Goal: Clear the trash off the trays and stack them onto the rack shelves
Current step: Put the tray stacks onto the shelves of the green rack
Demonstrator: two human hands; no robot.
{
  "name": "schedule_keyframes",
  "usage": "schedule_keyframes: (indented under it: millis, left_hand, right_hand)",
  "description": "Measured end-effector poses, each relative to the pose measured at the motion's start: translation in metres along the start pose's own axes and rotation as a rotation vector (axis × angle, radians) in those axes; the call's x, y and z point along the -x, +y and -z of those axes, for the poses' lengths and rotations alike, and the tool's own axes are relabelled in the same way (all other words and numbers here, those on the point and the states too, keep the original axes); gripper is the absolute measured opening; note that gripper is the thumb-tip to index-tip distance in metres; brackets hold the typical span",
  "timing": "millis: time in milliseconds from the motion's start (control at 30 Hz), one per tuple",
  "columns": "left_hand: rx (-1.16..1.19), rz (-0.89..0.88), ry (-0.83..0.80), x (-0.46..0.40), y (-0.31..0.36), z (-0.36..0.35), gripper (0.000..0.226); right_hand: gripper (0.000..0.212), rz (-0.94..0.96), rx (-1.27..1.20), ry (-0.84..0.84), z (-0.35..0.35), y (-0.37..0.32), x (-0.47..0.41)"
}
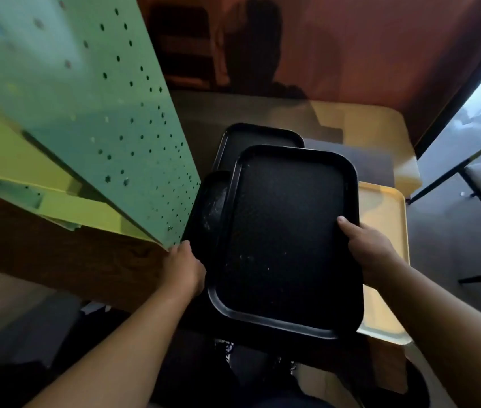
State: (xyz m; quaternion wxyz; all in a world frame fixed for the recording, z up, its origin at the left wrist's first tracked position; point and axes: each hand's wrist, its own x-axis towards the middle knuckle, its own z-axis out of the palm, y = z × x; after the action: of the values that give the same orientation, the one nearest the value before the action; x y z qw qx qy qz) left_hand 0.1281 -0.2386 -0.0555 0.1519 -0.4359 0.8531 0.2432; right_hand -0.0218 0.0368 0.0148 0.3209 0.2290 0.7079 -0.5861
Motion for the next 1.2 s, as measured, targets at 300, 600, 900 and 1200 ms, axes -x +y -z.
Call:
schedule_keyframes:
  millis: [300,600,900,1200]
  left_hand:
    - [-0.411,-0.033,-0.101,-0.007,-0.042,-0.017,0.062]
    - [0.224,0.035,-0.097,-0.008,-0.071,-0.008,0.043]
    - [0.963,0.081,-0.233,0.006,-0.082,0.003,0.04]
    - [1.186,-0.108,-0.342,0.031,-0.078,0.031,0.037]
  right_hand:
    - [0.043,-0.021,-0.014,0.123,-0.014,0.038,0.011]
    - [0.038,-0.051,-0.079,0.232,-0.013,0.071,0.022]
    - [0.04,-0.012,-0.057,0.236,-0.026,0.064,0.026]
    - [0.044,-0.009,-0.08,0.143,-0.017,0.036,0.038]
